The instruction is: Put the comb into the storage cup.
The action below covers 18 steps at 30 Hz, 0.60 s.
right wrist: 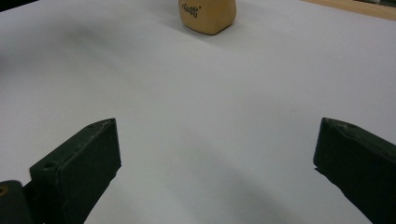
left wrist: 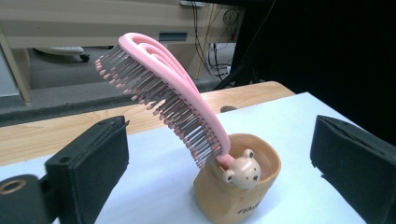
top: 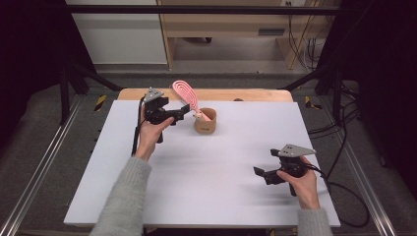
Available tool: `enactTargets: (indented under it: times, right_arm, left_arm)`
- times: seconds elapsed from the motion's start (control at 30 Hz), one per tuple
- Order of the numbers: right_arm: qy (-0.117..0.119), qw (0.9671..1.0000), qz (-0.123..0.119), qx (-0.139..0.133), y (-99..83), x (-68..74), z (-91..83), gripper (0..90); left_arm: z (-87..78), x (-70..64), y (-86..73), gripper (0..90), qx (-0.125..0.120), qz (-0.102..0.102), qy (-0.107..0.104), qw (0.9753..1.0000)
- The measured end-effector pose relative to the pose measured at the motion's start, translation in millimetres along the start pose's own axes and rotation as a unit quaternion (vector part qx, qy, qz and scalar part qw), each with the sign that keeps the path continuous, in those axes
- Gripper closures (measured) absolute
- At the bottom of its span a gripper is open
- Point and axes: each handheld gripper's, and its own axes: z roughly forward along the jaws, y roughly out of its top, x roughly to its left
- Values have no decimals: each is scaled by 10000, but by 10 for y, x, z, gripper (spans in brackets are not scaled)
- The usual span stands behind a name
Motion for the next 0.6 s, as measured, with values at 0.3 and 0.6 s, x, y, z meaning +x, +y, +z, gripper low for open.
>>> enactTargets:
  times: [0.3, 0.6]
  right_arm:
    - [-4, 10000, 1, -17, 1, -2, -2, 10]
    - [-16, 10000, 2, -2, -1, 0, 2, 9]
  left_arm:
    - [-211, -86, -22, 19, 20, 205, -190, 9996]
    - [-464, -88, -101, 19, -40, 241, -511, 9984]
